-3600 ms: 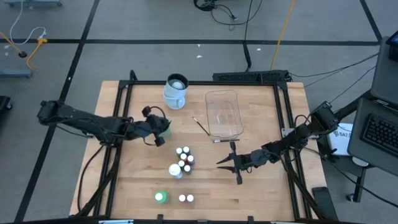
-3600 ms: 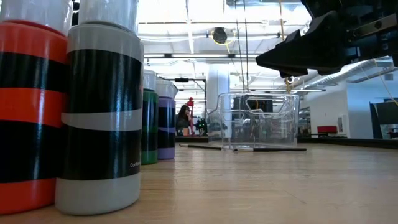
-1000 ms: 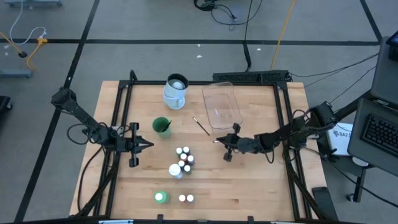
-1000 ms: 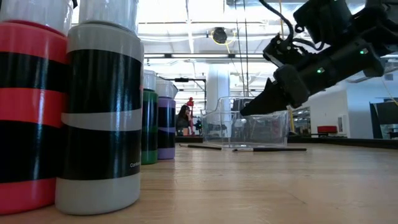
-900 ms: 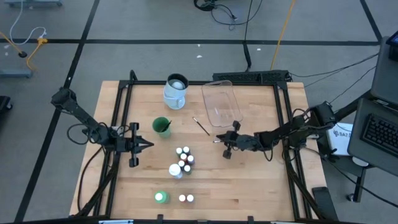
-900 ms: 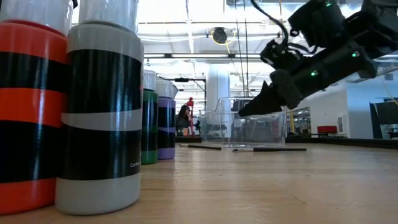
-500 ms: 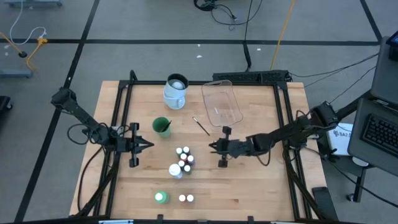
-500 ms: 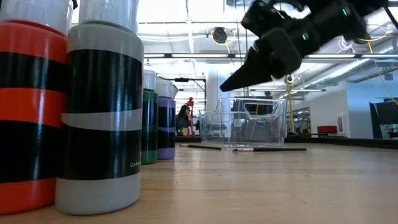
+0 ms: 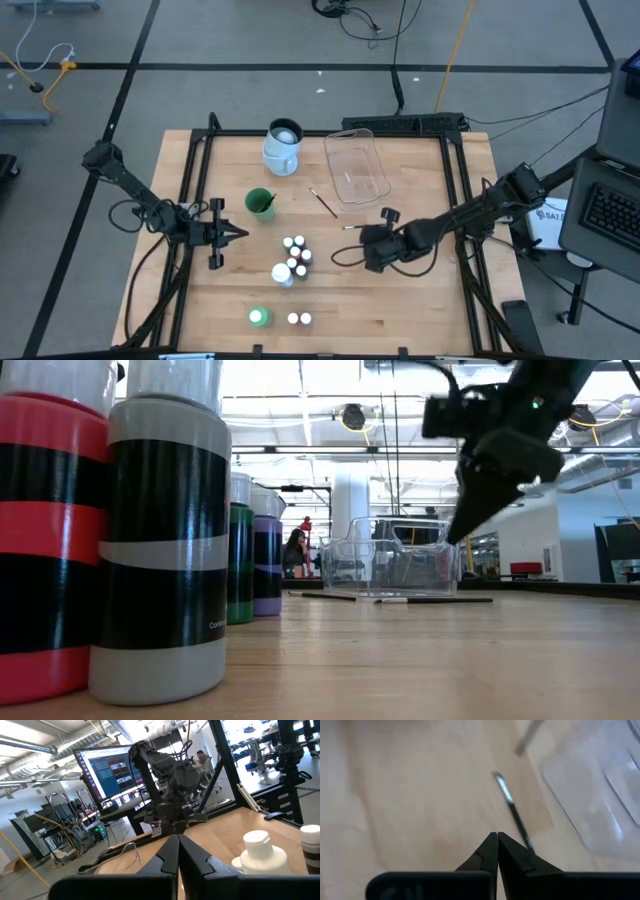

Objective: Pick & Place Paint Supplies
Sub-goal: Put the silver paintbrush into the green cup

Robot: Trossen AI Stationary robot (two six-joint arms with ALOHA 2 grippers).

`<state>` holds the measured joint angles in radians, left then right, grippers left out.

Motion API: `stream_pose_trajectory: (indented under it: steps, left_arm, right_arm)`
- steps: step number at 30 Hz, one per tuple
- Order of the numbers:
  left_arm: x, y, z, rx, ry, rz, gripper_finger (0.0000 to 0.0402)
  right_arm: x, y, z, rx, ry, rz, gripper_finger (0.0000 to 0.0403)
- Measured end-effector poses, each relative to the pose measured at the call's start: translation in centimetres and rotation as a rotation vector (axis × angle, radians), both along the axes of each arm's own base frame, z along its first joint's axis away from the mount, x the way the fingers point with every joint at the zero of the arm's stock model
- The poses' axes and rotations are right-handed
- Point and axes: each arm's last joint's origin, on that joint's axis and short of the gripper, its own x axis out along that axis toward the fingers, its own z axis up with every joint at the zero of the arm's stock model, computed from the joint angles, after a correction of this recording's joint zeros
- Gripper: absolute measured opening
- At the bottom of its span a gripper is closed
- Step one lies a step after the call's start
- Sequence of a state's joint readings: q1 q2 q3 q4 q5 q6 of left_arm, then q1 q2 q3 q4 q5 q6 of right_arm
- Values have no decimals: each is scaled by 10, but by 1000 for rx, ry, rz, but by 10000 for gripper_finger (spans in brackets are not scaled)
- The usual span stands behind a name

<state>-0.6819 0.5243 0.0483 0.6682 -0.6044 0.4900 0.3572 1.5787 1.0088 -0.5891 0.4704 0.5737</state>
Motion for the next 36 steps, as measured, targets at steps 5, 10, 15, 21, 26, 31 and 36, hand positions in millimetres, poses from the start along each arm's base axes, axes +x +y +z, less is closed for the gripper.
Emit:
stream_pose_trajectory:
  steps: [5, 10, 15, 21, 26, 31, 36]
  left_arm:
    - [0, 0, 0, 0, 0, 0, 11]
    - [0, 0, 0, 1, 1, 0, 13]
    - [0, 0, -1, 12, 10, 1, 2]
    - [0, 0, -1, 10, 10, 1, 17]
    - [0, 0, -1, 13, 10, 1, 19]
    - [0, 0, -1, 14, 11, 1, 19]
    - [0, 0, -1, 14, 11, 1, 19]
  right_arm:
    - [-6, -4, -3, 21, 92, -4, 64]
    - [-11, -6, -5, -4, 160, 48, 139]
    - [-13, -20, -14, 31, 195, -1, 189]
    - [-19, -37, -26, -4, 236, -42, 203]
    - [-20, -47, -31, 49, 266, 14, 203]
    - [-22, -60, -40, 49, 264, -11, 203]
    - [-23, -67, -45, 63, 264, 8, 203]
